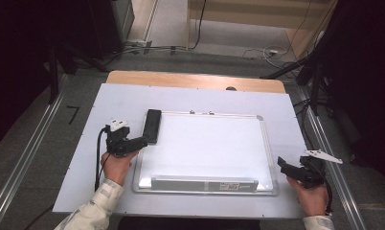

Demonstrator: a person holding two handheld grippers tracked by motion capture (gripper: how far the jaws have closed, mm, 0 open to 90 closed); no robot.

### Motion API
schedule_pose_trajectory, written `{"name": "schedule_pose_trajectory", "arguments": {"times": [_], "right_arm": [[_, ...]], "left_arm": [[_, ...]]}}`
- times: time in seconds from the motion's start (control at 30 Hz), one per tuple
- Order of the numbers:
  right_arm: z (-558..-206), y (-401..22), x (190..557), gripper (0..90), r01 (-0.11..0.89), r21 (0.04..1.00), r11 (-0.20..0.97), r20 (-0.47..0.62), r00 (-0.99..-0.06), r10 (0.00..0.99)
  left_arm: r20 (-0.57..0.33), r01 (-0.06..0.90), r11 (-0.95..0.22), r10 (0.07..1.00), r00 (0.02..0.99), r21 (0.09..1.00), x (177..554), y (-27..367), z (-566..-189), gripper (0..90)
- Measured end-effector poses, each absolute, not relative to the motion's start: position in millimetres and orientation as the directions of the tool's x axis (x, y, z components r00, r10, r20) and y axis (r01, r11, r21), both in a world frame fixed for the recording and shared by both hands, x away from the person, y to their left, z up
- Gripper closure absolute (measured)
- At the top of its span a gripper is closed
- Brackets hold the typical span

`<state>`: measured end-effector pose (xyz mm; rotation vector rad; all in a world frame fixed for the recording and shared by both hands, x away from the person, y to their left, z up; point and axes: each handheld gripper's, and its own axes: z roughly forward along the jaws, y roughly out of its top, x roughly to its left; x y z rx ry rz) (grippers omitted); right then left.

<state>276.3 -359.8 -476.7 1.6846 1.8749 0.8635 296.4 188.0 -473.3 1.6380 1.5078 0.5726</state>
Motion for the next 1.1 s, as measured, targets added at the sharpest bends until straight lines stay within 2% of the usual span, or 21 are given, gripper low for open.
{"name": "schedule_pose_trajectory", "arguments": {"times": [1.1], "right_arm": [[-476, -361, 275, 12.9, 0.688, 0.724, 0.045, 0.067, -0.135, 0.989]], "left_arm": [[-0.190, 0.604, 0.058, 0.969, 0.157, 0.795, 265, 218, -484, 20.0]]}}
